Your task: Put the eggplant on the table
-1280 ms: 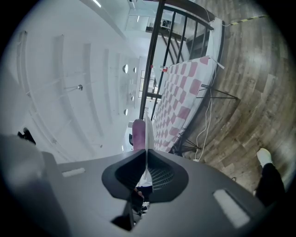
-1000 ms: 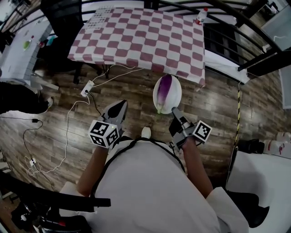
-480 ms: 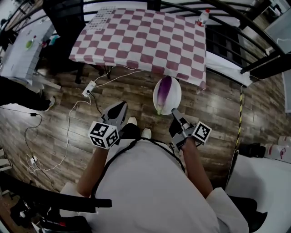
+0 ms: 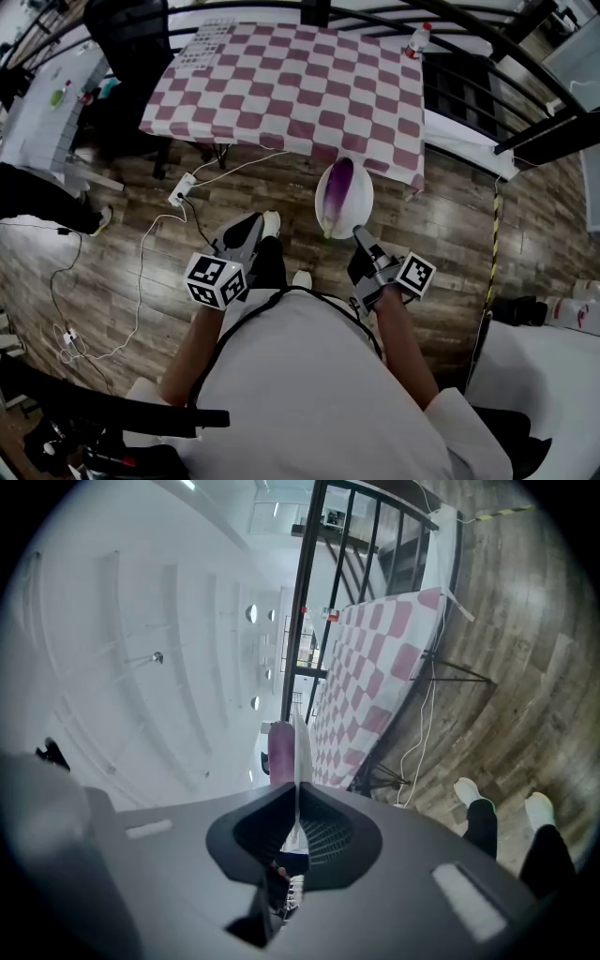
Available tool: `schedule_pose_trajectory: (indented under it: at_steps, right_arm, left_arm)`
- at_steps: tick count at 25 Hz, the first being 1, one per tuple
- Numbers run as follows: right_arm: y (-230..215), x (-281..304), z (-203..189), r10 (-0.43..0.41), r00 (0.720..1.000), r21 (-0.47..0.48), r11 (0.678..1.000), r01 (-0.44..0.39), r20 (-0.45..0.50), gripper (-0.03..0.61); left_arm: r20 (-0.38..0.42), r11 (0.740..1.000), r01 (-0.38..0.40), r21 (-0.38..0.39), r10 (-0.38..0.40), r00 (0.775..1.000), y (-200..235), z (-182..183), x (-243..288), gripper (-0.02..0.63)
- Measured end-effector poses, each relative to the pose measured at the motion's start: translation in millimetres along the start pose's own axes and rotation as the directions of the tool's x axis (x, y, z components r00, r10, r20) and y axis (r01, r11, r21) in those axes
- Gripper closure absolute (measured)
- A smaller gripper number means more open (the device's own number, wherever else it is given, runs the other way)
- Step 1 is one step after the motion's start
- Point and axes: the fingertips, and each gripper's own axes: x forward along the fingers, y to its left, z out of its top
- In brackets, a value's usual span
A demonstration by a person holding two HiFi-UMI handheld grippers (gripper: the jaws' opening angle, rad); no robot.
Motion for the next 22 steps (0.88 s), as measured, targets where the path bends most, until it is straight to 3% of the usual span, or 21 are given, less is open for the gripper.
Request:
schedule_pose_trajectory:
  at_steps: [9, 22]
  right_arm:
    - [1, 53, 30, -0.020, 0.999, 0.007, 1.000, 0.020, 0.027, 0.555]
    - [29, 185, 85, 0.004, 0.998, 0.007, 1.000, -0.004, 0.069, 0.557]
  left_arm:
    - [-0.016, 0.999, 0.042, -0.013, -0.043, 0.999, 47, 22, 51, 0.607]
    - [-0.041, 0.992, 0.122, 0.016, -0.122, 0.992, 146, 100, 143, 0.607]
